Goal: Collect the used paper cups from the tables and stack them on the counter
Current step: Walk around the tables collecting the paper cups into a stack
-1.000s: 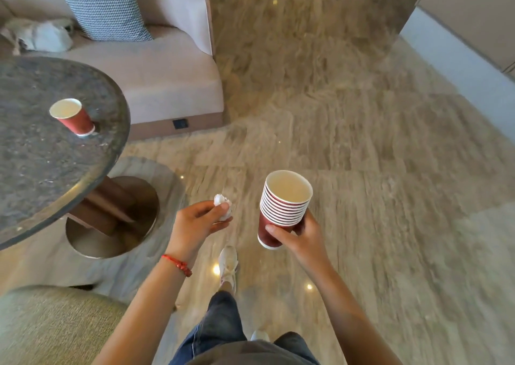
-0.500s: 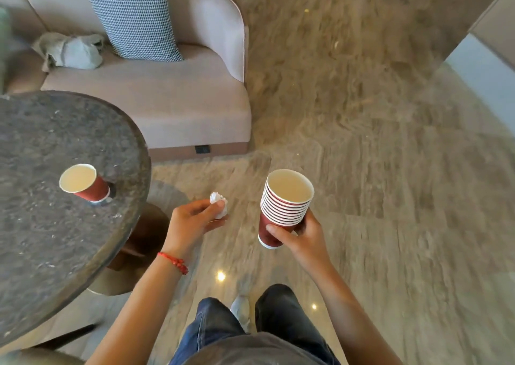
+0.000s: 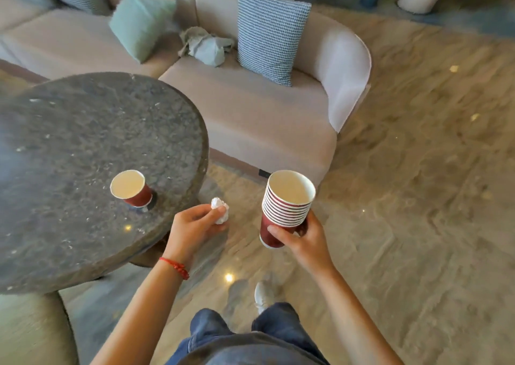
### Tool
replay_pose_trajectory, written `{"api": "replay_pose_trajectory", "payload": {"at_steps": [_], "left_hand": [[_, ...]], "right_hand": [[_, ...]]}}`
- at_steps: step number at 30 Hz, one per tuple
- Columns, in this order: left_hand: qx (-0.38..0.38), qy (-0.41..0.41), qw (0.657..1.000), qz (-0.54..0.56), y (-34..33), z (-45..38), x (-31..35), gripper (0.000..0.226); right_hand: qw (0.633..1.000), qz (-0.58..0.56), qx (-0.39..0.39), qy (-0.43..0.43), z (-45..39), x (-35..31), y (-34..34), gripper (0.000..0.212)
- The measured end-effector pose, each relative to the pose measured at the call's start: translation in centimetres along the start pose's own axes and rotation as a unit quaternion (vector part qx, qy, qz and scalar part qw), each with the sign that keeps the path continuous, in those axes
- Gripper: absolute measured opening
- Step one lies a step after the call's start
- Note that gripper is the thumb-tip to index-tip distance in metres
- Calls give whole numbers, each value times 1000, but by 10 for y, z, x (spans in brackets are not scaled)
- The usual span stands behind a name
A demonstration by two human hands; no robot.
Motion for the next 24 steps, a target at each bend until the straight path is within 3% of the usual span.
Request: {"api": "replay_pose_trajectory", "payload": {"at_steps": [6, 14, 24], "left_hand": [[123, -19, 991, 48, 11, -6, 7, 17], [273, -46, 956, 100, 70, -6, -13, 14], [332, -64, 929, 153, 166, -41, -10, 9]], "right_hand": [[992, 4, -124, -3, -73, -17, -15, 61], [950, 20, -311, -10, -119, -13, -109, 56], [926, 59, -371, 33, -158, -11, -234, 51]]}}
Point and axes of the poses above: each hand's wrist, its own z-axis away from the middle knuckle, its own y-axis out of the back of the hand, x = y × z, the point moved 1 cm from there along -z, towards the middle knuckle, and after that the axes turned 3 degrees about -z, right-handed, at the moved point
